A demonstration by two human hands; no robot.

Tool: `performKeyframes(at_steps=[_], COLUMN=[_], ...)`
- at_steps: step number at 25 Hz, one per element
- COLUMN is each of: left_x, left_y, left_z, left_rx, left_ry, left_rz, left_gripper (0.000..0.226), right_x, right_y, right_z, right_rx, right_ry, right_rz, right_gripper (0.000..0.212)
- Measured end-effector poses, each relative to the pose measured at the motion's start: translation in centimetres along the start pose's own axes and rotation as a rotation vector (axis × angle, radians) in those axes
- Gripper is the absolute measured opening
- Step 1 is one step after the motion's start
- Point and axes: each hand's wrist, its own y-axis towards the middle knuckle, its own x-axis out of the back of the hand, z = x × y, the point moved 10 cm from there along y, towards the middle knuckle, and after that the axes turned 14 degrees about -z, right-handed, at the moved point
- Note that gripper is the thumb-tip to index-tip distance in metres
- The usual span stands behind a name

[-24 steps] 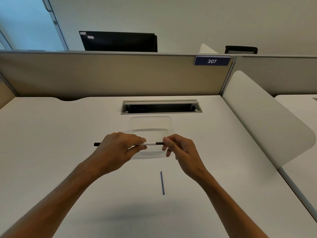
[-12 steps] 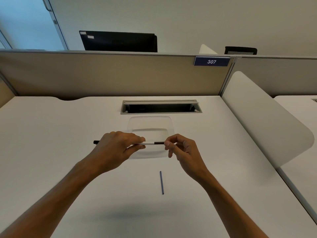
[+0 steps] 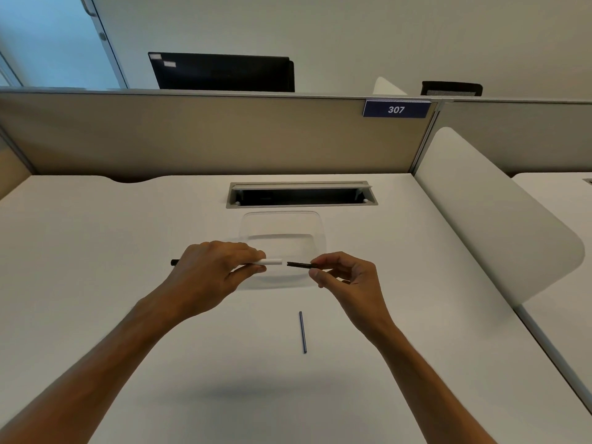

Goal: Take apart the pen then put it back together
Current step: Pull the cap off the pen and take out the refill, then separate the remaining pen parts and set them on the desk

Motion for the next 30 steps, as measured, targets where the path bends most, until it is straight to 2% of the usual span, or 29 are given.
performKeyframes(at_steps=[3, 8, 16, 22, 30], left_x=[0.1, 0.2, 0.1, 0.0, 0.0], left_y=[-0.3, -0.5, -1.7, -2.5, -3.0], left_z=[0.1, 0.5, 0.9, 1.4, 1.8], left_rx=[0.009, 0.054, 0.05, 0.044, 0.051], left_ry=[-0.003, -0.056, -0.075, -0.08, -0.104], left_rz=[-0.01, -0.038, -0.019, -0.009, 0.003], left_gripper=[0.027, 0.033, 0.035, 0.037, 0.045], right_x=[0.0, -1.4, -4.3, -6.3, -6.7], right_y=[-0.9, -2.9, -5.0, -5.6, -6.3], right_z=[-0.8, -4.1, -9.5, -11.1, -13.4], right_rx=[0.023, 0.087, 0.041, 0.095, 0.025], right_ry=[-0.044, -0.299, -0.558, -0.738, -0.909], right_rz=[-0.026, -0.031, -0.025, -0.062, -0.098], right_gripper=[0.009, 0.006, 0.008, 0.013, 0.021])
